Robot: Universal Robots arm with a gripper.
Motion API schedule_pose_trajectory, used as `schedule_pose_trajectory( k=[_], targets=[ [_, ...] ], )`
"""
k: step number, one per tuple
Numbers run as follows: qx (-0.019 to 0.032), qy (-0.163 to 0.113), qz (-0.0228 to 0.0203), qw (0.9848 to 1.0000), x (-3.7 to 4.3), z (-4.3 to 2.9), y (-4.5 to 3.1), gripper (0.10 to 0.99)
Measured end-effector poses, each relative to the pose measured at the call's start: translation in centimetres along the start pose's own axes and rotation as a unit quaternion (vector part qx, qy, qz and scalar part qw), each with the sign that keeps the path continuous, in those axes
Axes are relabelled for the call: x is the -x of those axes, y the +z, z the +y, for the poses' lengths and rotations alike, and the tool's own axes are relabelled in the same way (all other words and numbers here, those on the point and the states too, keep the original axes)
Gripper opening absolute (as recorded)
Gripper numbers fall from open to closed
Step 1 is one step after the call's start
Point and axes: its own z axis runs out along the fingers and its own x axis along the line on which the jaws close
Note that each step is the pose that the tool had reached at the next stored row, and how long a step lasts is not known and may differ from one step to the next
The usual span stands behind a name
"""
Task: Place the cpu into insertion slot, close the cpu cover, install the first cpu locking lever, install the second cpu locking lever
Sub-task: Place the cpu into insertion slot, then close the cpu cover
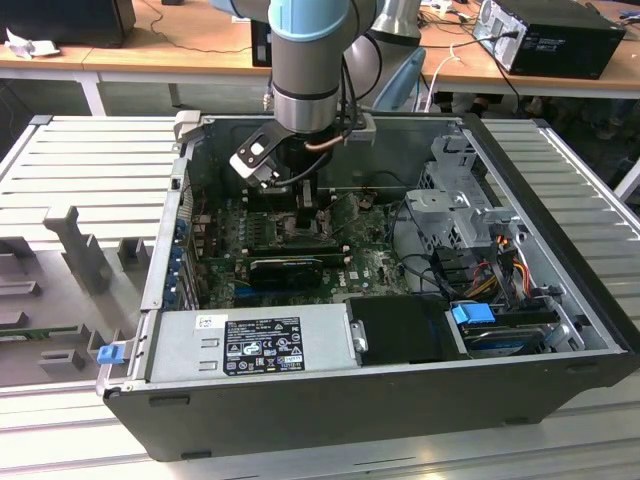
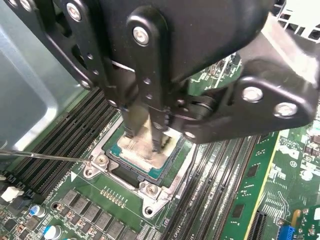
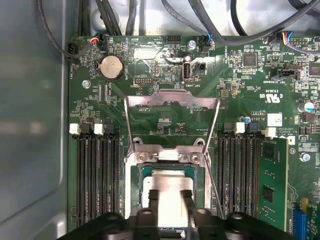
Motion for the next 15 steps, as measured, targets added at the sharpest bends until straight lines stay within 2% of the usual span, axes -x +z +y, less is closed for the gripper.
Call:
schedule_pose_trajectory(
  k=[3, 13, 15],
  targets=[
    [-0.0001, 0.000, -0.0001, 1.0000, 0.00, 0.00, -0.22, 0.106],
    [0.0001, 0.000, -0.0004, 1.0000, -0.03, 0.03, -1.07, 0.106],
    [-0.0010, 0.001, -0.0007, 1.0000, 0.01, 0.39, -1.09, 0.106]
  ],
)
